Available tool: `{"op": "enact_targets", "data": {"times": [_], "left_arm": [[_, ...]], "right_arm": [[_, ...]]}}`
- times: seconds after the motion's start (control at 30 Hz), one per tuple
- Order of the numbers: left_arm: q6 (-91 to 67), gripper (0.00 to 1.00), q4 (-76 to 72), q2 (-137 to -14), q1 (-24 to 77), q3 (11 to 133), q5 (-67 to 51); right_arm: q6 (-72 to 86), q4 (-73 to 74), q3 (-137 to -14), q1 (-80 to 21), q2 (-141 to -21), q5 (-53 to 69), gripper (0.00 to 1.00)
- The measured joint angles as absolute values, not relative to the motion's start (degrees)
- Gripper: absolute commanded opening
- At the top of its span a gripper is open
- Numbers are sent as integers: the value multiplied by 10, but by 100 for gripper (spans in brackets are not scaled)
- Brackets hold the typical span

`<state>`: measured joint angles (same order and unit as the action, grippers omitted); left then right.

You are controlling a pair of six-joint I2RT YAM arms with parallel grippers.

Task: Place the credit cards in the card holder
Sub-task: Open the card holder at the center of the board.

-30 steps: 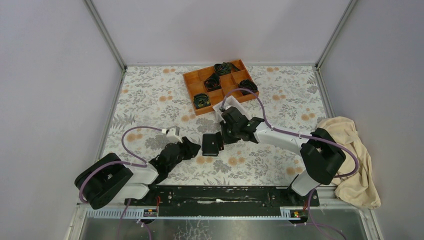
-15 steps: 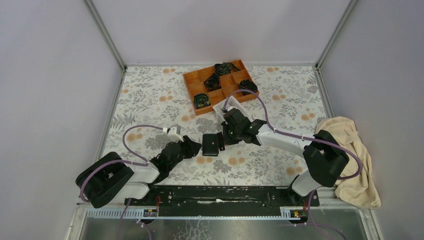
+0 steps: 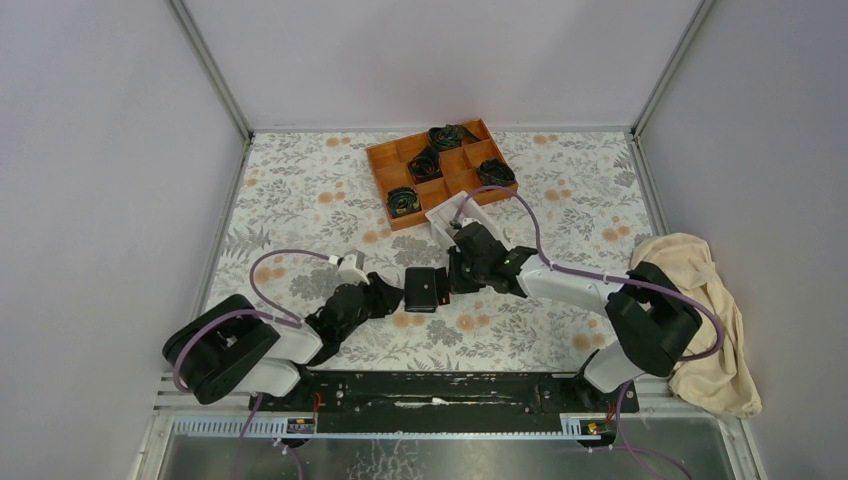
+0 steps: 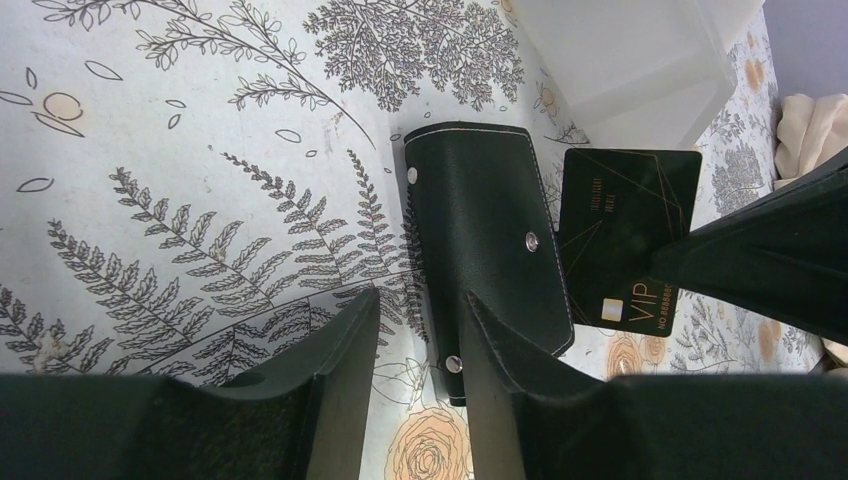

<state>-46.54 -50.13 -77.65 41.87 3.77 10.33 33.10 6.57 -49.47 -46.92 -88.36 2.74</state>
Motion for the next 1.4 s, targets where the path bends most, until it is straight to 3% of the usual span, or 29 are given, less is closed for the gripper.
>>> {"op": "enact_targets", "data": {"times": [1.4], "left_arm": [[-472, 37, -552, -823, 419, 36, 99]], "right_arm": [[463, -149, -333, -414, -831, 123, 0]]}}
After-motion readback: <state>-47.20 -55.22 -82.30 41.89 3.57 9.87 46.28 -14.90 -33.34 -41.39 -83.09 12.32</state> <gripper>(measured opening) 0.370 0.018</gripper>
